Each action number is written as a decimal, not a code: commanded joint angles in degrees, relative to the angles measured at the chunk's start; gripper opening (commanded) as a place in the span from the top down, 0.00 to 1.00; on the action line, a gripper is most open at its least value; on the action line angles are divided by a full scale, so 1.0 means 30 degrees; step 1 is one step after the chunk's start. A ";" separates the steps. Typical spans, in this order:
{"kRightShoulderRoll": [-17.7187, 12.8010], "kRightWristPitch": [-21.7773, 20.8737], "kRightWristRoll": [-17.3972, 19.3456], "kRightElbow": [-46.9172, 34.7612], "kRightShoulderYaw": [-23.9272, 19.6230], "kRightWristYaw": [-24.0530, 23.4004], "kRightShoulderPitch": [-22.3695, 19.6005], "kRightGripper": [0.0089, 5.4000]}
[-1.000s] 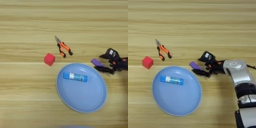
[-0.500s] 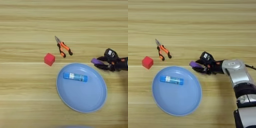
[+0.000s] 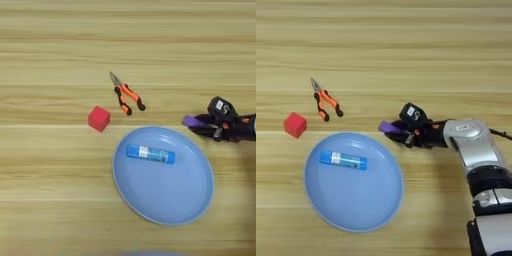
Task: Move the objects on the table
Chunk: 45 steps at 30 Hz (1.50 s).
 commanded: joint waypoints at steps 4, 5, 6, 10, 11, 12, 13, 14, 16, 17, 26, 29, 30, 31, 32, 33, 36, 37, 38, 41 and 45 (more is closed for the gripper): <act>-0.0972 0.1304 0.1715 -0.6489 -0.1367 0.0200 0.0225 0.74; -0.1012 0.1722 0.2125 -0.7770 -0.1534 0.0379 0.0558 0.74; -0.1041 0.2175 0.2501 -0.8968 -0.1691 0.0530 0.0874 0.74; -0.1094 0.3943 0.4111 -1.3764 -0.2073 0.1201 0.2323 0.74; -0.1091 0.4275 0.4304 -1.4520 -0.2087 0.1272 0.2610 0.74; -0.1085 0.4541 0.4420 -1.5219 -0.2008 0.1352 0.2946 0.74; -0.1084 0.4786 0.4510 -1.5733 -0.1916 0.1389 0.3204 0.74; -0.1082 0.4993 0.4580 -1.6218 -0.1772 0.1442 0.3475 0.74; -0.1075 0.5317 0.4748 -1.6941 -0.1526 0.1573 0.3894 0.74; -0.1090 0.5421 0.4803 -1.7200 -0.1442 0.1641 0.4052 0.74; -0.1196 0.5541 0.4478 -1.7474 0.0076 0.2431 0.5211 0.74; -0.1207 0.5545 0.4357 -1.7290 0.0623 0.2709 0.5469 0.74; -0.1204 0.5578 0.4355 -1.7234 0.0752 0.2778 0.5542 0.74; -0.1215 0.5585 0.4333 -1.7168 0.0871 0.2851 0.5596 0.74; -0.1260 0.5582 0.4339 -1.7143 0.1015 0.2996 0.5697 0.74; -0.1312 0.5592 0.4390 -1.7149 0.1131 0.3160 0.5803 0.74; -0.1349 0.5697 0.4442 -1.7093 0.1466 0.3541 0.6078 0.74; -0.1327 0.5670 0.4344 -1.6965 0.1595 0.3598 0.6122 0.74; -0.1307 0.5637 0.4260 -1.6851 0.1701 0.3630 0.6143 0.74; -0.1300 0.5639 0.4159 -1.6653 0.1998 0.3769 0.6213 0.74; -0.1282 0.5559 0.4017 -1.6328 0.2335 0.3934 0.6366 0.74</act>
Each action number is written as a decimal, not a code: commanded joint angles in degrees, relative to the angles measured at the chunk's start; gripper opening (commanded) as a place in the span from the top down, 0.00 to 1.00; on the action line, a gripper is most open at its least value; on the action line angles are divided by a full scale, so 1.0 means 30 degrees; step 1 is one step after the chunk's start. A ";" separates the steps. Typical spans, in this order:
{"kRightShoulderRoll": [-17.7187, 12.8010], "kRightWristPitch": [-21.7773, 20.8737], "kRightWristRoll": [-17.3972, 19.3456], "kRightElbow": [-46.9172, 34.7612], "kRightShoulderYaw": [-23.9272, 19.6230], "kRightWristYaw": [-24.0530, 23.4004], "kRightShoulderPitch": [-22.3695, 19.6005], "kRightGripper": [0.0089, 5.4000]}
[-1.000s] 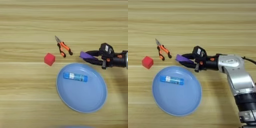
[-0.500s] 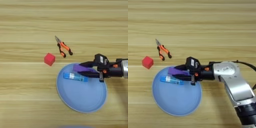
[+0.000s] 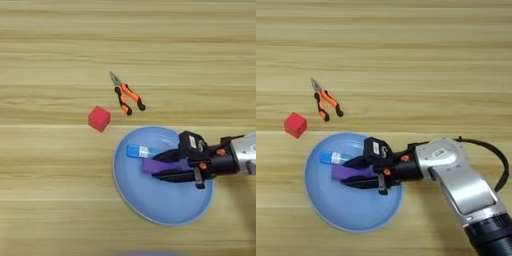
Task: Move the objects on the table
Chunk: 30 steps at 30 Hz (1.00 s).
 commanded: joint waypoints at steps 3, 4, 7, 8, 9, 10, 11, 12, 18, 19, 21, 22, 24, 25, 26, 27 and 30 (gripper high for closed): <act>-0.0484 -0.0379 -0.0254 0.0204 0.0109 -0.0386 -0.0619 0.74; -0.0436 -0.0430 -0.0301 0.0335 0.0186 -0.0396 -0.0628 0.74; -0.0357 -0.0538 -0.0379 0.0648 0.0339 -0.0405 -0.0663 0.74; -0.0342 -0.0566 -0.0398 0.0726 0.0382 -0.0408 -0.0667 0.74; -0.0330 -0.0588 -0.0412 0.0777 0.0411 -0.0415 -0.0669 0.74; -0.0318 -0.0603 -0.0416 0.0803 0.0425 -0.0426 -0.0670 0.74; -0.0278 -0.0633 -0.0393 0.0809 0.0403 -0.0469 -0.0672 0.68; -0.0235 -0.0627 -0.0321 0.0788 0.0375 -0.0483 -0.0686 0.67; -0.0143 -0.0548 -0.0077 0.0568 0.0235 -0.0530 -0.0762 0.56; -0.0114 -0.0550 -0.0041 0.0558 0.0202 -0.0551 -0.0783 0.54; -0.0026 -0.0538 0.0171 0.0454 0.0056 -0.0572 -0.0817 0.51; 0.0061 -0.0437 0.0522 0.0259 -0.0158 -0.0545 -0.0870 0.48; 0.0262 -0.0223 0.1311 -0.0144 -0.0665 -0.0546 -0.1004 0.44; 0.0372 -0.0071 0.1736 -0.0336 -0.0938 -0.0562 -0.1096 0.42; 0.0452 0.0114 0.2160 -0.0515 -0.1194 -0.0568 -0.1184 0.40; 0.0567 0.0447 0.2801 -0.0805 -0.1603 -0.0608 -0.1339 0.37; 0.0916 0.1449 0.4442 -0.1467 -0.2716 -0.0918 -0.1869 0.31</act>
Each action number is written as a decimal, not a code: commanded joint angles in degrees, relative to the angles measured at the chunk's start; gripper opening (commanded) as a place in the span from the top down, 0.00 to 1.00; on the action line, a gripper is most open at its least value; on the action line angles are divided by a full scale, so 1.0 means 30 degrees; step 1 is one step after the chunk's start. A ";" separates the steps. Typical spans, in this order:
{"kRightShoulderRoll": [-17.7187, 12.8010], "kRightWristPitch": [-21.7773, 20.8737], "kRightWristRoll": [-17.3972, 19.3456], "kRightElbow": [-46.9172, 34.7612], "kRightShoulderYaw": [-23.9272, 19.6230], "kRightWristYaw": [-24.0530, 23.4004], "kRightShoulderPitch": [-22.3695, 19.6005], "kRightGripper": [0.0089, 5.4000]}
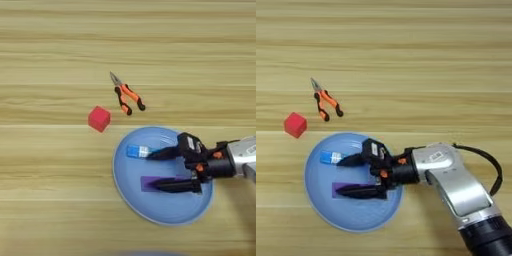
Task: Move the objects on the table
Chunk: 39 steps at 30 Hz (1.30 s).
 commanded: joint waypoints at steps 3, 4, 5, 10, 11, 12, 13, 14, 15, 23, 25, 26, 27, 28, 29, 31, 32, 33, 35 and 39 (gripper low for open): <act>0.0455 0.1710 0.2884 -0.1687 -0.2501 -0.1671 -0.2281 0.25; 0.0585 0.1883 0.3084 -0.1807 -0.2619 -0.1854 -0.2374 0.24; 0.0754 0.2048 0.3216 -0.1884 -0.2692 -0.2113 -0.2479 0.23; 0.1782 0.2548 0.3268 -0.1525 -0.2872 -0.3786 -0.3112 0.12; 0.2067 0.2687 0.3224 -0.1325 -0.2929 -0.4304 -0.3314 0.10; 0.2367 0.2792 0.3112 -0.1112 -0.2957 -0.4841 -0.3532 0.07; 0.2720 0.2659 0.2729 -0.0818 -0.2887 -0.5519 -0.3781 0.05; 0.3023 0.2571 0.2443 -0.0587 -0.2837 -0.6137 -0.3993 0.03; 0.3283 0.2492 0.2247 -0.0421 -0.2827 -0.6657 -0.4162 0.01; 0.4426 0.1540 0.0443 0.0296 -0.2622 -0.9304 -0.4752 0.01; 0.4569 0.1368 -0.0036 0.0455 -0.2502 -0.9788 -0.4846 0.01; 0.4638 0.1275 -0.0358 0.0554 -0.2393 -1.0066 -0.4886 0.01; 0.4711 0.1275 -0.0665 0.0651 -0.2282 -1.0369 -0.4922 0.01; 0.4808 0.1466 -0.0896 0.0780 -0.2182 -1.0691 -0.4972 0.01; 0.4897 0.1645 -0.1161 0.0921 -0.2080 -1.1028 -0.5024 0.01; 0.5151 0.1862 -0.1650 0.1355 -0.1957 -1.1729 -0.5194 0.01; 0.5269 0.1977 -0.1830 0.1594 -0.1893 -1.1986 -0.5278 0.01; 0.5352 0.1995 -0.2190 0.1943 -0.1752 -1.2311 -0.5368 0.01; 0.5466 0.1590 -0.3047 0.2730 -0.1443 -1.2932 -0.5518 0.01; 0.5931 0.1238 -0.4117 0.3994 -0.0943 -1.3785 -0.5830 0.01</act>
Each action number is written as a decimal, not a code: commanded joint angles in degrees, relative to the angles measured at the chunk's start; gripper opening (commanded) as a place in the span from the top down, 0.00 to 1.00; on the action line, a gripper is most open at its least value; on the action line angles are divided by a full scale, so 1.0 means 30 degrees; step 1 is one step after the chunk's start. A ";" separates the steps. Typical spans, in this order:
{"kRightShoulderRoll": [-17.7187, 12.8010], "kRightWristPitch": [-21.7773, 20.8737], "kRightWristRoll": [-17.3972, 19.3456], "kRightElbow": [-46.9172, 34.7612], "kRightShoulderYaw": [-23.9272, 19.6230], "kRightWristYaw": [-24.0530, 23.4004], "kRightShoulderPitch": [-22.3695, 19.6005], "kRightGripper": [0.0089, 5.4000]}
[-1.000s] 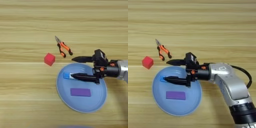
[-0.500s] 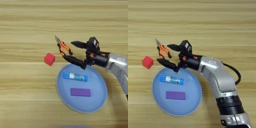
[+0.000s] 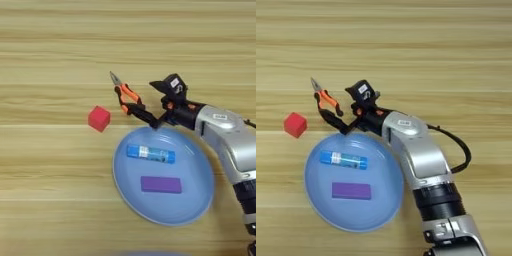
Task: Move the objects on the table
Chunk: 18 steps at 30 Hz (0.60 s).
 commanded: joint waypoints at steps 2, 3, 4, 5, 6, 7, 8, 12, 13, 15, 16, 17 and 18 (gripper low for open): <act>0.0478 -0.1107 -0.1219 0.0683 0.0318 -0.1331 -0.1931 0.01; 0.0613 -0.1150 -0.1393 0.0928 0.0358 -0.1509 -0.2099 0.01; 0.0749 -0.1190 -0.1571 0.1231 0.0375 -0.1730 -0.2302 0.01; 0.0886 -0.1143 -0.1684 0.1627 0.0353 -0.1939 -0.2557 0.01; 0.1014 -0.1067 -0.1775 0.1961 0.0329 -0.2081 -0.2772 0.01; 0.1125 -0.1024 -0.1852 0.2255 0.0323 -0.2167 -0.2955 0.01; 0.1199 -0.1000 -0.1896 0.2464 0.0320 -0.2187 -0.3076 0.01; 0.1443 -0.0934 -0.1989 0.3364 0.0272 -0.2339 -0.3635 0.01; 0.1508 -0.0936 -0.2038 0.3659 0.0222 -0.2439 -0.3833 0.01; 0.1631 -0.0870 -0.2082 0.4231 0.0092 -0.2620 -0.4234 0.01; 0.1722 -0.0794 -0.2140 0.4598 0.0075 -0.2719 -0.4498 0.01; 0.1789 -0.0751 -0.2185 0.4849 0.0064 -0.2776 -0.4675 0.01; 0.1881 -0.0697 -0.2256 0.5221 0.0087 -0.2831 -0.4919 0.01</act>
